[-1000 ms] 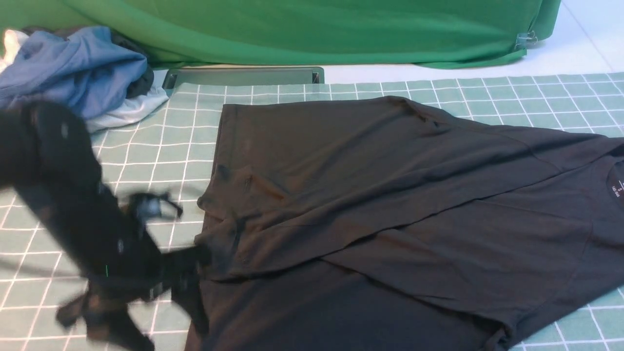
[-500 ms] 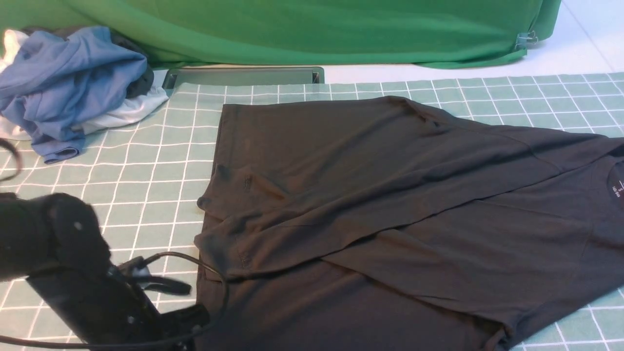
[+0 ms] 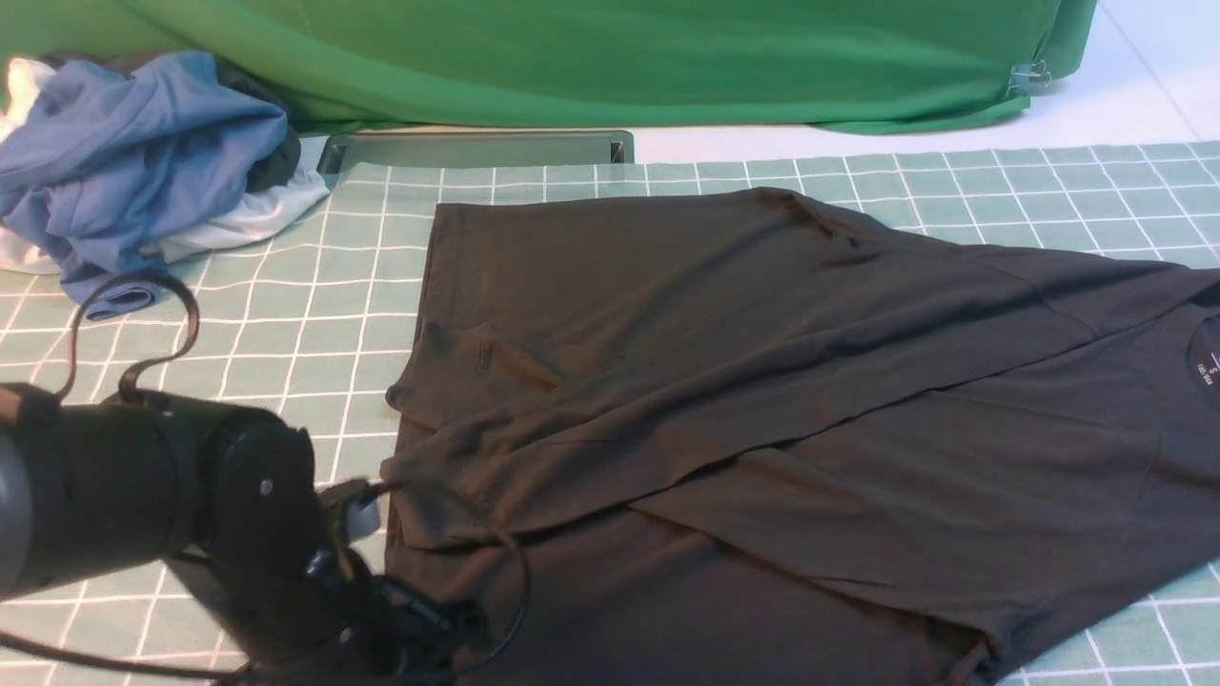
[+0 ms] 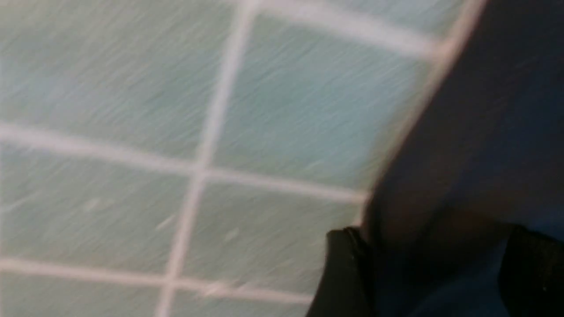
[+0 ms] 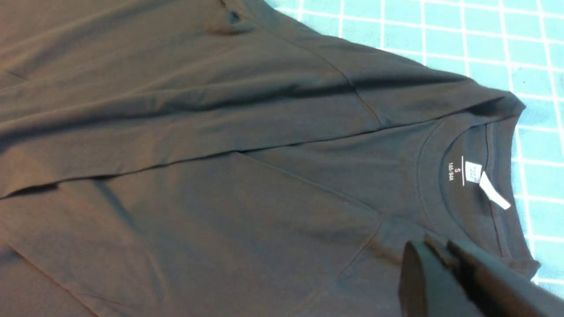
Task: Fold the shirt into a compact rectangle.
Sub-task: 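Grasp the near edge of the shirt at its hem and shoulder corners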
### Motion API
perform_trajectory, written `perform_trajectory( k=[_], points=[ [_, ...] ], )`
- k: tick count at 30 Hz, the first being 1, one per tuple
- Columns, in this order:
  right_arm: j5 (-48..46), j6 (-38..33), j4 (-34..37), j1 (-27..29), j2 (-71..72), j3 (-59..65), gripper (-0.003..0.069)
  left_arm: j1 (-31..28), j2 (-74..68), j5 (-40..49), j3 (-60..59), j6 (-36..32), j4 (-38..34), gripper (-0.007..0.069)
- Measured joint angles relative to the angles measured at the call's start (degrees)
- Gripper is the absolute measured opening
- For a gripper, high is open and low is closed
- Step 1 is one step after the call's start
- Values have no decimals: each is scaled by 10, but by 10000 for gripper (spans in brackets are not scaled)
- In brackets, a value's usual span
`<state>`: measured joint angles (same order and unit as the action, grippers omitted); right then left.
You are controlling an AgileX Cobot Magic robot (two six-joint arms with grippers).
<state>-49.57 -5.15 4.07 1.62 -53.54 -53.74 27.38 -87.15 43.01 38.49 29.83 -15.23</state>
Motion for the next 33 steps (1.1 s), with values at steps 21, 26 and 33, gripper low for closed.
perform_trajectory(
  k=[21, 26, 33],
  points=[
    [-85, -2, 75, -42, -3, 30, 192, 0, -5, 68, 13, -55, 28, 15],
    [-87, -8, 71, -106, -37, 96, 300, 0, 2, 71, 13, -56, 38, 15],
    [-42, -19, -4, -239, -121, 161, 391, 0, 2, 74, 13, -66, 42, 15]
  ],
)
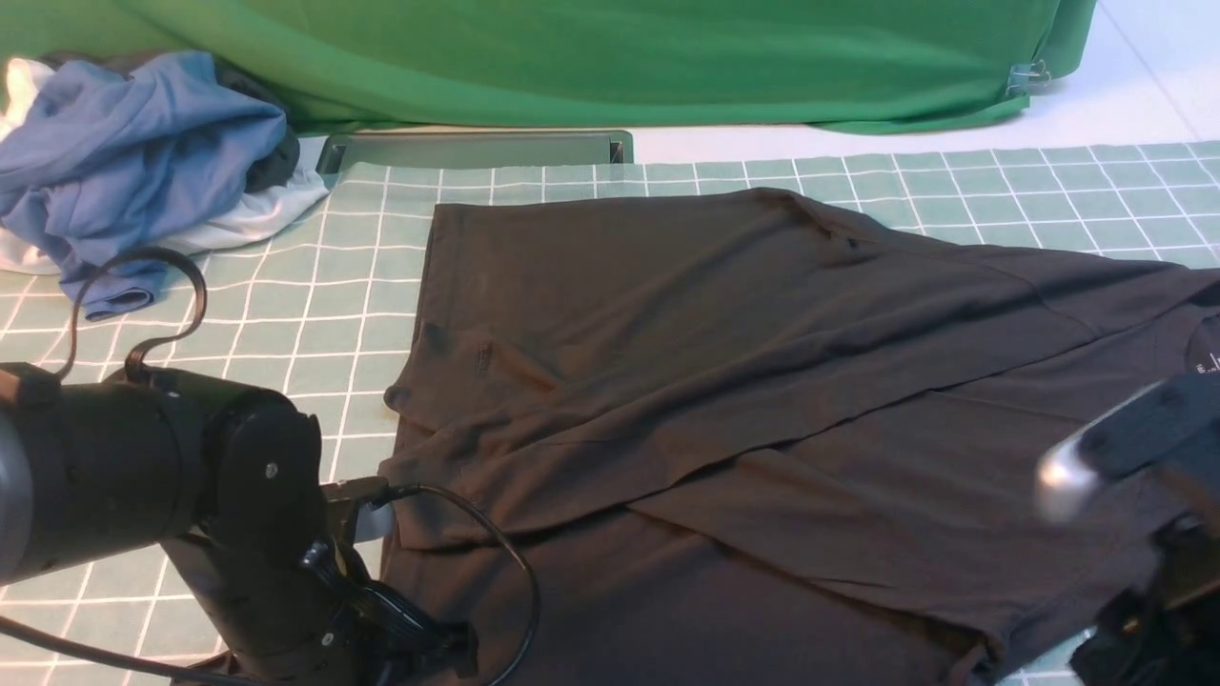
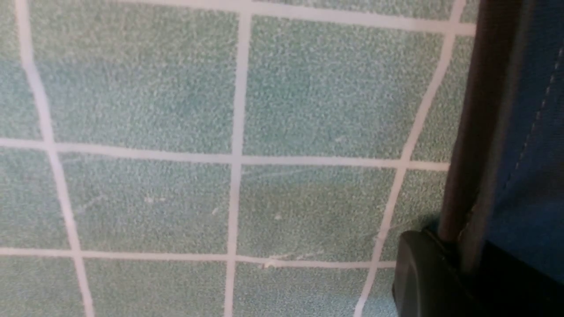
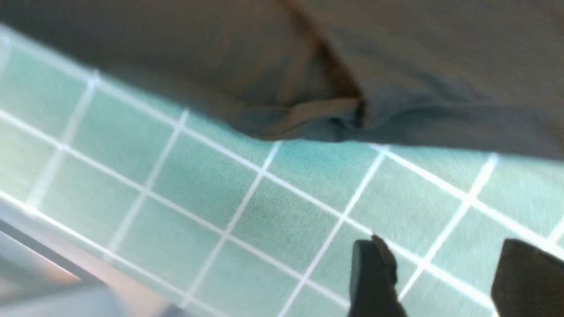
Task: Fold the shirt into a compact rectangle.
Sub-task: 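Grasp the near edge of the shirt at its hem and shoulder corners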
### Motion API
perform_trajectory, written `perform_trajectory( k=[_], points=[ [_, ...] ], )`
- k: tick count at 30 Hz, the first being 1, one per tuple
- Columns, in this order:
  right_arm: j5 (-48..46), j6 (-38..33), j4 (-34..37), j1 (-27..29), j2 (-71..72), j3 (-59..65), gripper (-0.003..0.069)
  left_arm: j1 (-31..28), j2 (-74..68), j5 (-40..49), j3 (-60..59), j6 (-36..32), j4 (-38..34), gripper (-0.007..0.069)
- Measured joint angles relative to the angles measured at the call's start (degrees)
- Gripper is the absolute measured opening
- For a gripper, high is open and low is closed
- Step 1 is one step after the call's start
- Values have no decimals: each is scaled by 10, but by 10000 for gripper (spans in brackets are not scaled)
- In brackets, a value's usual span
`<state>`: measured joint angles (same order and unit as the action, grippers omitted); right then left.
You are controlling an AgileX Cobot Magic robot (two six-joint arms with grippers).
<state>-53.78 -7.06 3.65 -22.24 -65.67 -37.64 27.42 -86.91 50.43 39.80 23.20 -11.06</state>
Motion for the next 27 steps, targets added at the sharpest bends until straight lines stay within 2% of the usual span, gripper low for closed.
perform_trajectory(
  k=[3, 10, 16, 22, 27],
  points=[
    [34, -1, -57, -82, -51, 0, 416, 0, 0, 0, 0, -7, 2, 15],
    [63, 18, -160, -198, -156, 0, 523, 0, 0, -8, 0, -8, 3, 15],
    [112, 48, -209, -215, -213, 0, 537, 0, 0, -9, 0, -8, 3, 15],
    [122, 62, -225, -218, -229, -4, 456, 0, 0, -9, 0, -10, 8, 15],
    [86, 63, -234, -218, -235, -37, 426, 0, 0, -7, 0, -10, 14, 15]
  ],
)
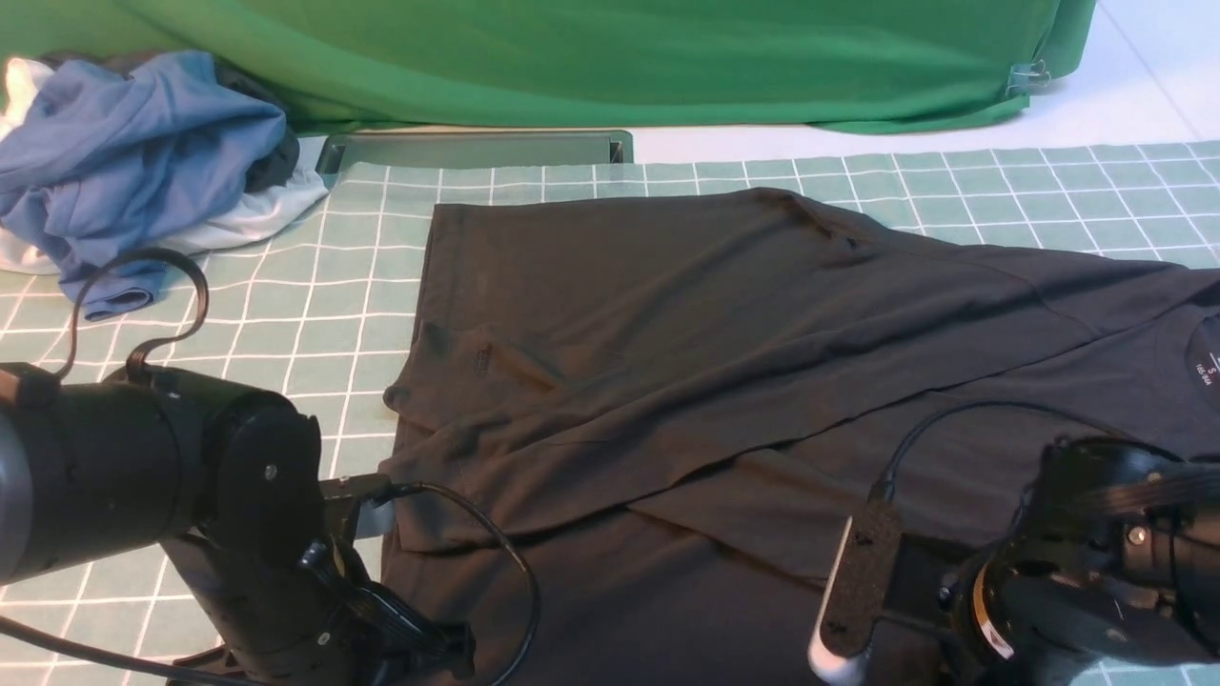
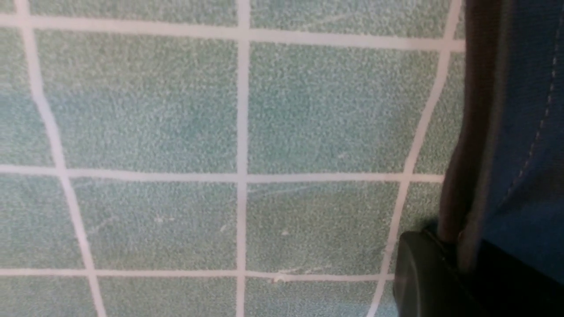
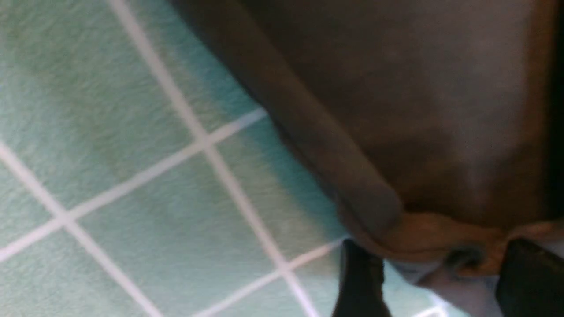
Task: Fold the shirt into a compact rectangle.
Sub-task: 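Grasp the near edge of the shirt at its hem and shoulder corners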
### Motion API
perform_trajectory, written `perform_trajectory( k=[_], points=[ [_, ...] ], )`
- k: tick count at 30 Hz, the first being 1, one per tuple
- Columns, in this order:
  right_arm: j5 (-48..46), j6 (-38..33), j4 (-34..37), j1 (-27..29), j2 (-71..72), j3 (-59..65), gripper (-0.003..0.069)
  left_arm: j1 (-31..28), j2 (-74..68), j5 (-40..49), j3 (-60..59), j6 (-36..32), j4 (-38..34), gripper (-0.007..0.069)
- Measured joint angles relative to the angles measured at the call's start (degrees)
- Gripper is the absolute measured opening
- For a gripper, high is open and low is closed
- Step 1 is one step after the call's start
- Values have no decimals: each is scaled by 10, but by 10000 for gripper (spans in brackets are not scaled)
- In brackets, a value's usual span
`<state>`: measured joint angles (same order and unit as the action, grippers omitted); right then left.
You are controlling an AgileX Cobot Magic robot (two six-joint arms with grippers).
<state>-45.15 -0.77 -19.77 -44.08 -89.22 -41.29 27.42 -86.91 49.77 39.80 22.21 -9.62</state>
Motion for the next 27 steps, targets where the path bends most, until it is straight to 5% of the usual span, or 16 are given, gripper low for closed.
perform_trajectory(
  k=[15, 19, 21, 22, 27],
  points=[
    [6, -3, -1, 0, -46, -29, 414, 0, 0, 1, 0, 1, 1, 15],
    [-1, -14, 7, -1, -49, -32, 298, 0, 0, 0, 0, -1, 2, 15],
    [-23, -18, 8, -1, -56, -41, 120, 0, 1, 2, 1, -2, 8, 15],
    [-39, -18, 10, -1, -58, -46, 87, 0, 1, 8, 3, -2, 13, 15],
    [-129, -20, 69, -10, -47, -56, 43, 0, 12, 89, 23, -3, 59, 15]
  ],
)
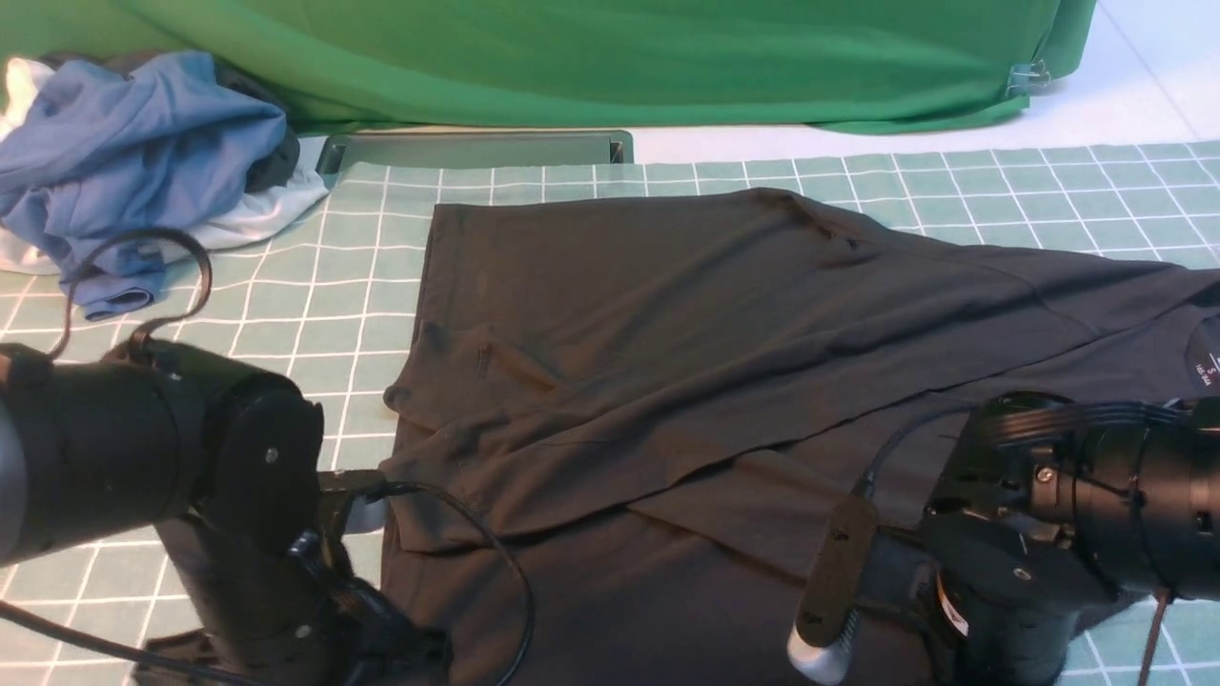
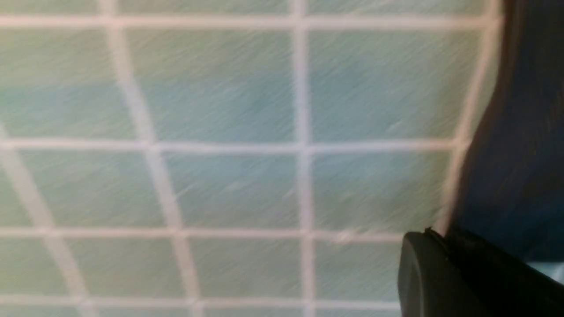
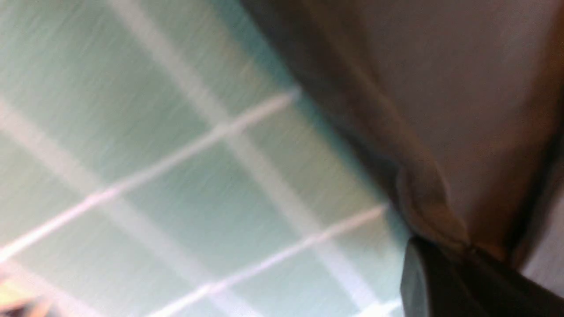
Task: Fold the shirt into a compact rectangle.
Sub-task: 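Grasp the near edge of the shirt at its hem and shoulder corners, then fold the black garment in half by bringing its near edge over to the far edge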
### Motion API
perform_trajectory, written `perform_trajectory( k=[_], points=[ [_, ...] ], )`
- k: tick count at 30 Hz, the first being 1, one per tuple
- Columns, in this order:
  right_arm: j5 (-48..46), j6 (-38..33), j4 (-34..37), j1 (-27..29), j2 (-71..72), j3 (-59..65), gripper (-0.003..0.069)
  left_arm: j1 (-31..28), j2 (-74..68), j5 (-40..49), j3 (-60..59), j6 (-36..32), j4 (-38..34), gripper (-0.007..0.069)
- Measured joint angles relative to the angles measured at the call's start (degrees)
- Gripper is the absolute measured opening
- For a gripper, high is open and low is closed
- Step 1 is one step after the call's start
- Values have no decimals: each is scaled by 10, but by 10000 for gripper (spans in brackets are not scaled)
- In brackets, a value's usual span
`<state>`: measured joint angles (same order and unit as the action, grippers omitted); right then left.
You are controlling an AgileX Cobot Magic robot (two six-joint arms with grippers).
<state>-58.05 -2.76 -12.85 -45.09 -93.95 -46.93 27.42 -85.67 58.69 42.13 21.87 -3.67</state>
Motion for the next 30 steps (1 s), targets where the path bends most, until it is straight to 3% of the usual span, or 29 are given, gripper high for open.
perform_trajectory(
  k=[9, 19, 23, 30],
  points=[
    [-27, 64, 41, -98, 81, 33, 40, 0, 72, 20, -28, 1, -26, 15],
    [-12, 82, 40, -105, 94, 33, 38, 0, 81, 16, -30, 8, -55, 45],
    [-11, 82, 40, -105, 94, 33, 38, 0, 82, 10, -39, 36, -51, 127],
    [-10, 82, 39, -105, 94, 33, 38, 0, 76, -85, -101, 54, -65, 379]
  ],
)
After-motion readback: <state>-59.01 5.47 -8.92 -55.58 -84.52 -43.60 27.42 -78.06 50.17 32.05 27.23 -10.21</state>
